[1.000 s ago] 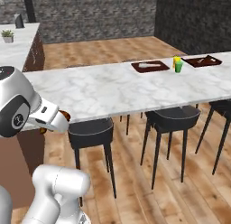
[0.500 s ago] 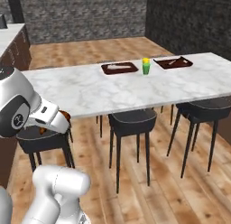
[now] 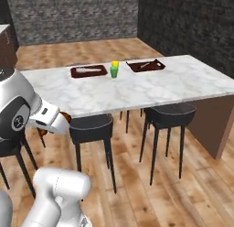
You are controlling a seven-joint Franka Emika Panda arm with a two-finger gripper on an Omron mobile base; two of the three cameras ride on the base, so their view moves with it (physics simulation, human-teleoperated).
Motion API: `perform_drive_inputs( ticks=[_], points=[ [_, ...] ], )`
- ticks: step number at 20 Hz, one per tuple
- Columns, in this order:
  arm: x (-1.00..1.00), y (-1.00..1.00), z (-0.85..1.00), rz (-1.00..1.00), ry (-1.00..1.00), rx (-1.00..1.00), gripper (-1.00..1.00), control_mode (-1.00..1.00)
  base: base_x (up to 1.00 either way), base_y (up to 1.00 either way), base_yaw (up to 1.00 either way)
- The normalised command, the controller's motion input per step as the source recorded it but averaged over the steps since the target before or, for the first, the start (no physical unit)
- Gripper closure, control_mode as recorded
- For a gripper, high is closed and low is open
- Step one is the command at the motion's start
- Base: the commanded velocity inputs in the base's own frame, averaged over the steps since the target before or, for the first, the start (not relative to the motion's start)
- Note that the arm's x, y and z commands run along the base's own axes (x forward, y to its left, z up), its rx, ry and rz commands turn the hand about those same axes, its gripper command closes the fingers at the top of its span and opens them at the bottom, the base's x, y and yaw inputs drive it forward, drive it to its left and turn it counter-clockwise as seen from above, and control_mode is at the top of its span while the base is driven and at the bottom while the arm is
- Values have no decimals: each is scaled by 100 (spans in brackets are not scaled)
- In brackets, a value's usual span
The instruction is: Gather the mushroom and lime from the fridge and place them on a tray on the dining counter. Then gather the chicken drumsticks from the fridge and place them on the other tray.
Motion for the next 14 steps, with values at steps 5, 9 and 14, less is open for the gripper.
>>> perform_drive_inputs(
  ticks=[5,9,14],
  points=[
    [0,0,0,0,0,0,100,100,17,-100,0],
    [0,0,0,0,0,0,100,100,20,-100,0],
    [0,0,0,0,0,0,100,100,23,-100,0]
  ],
)
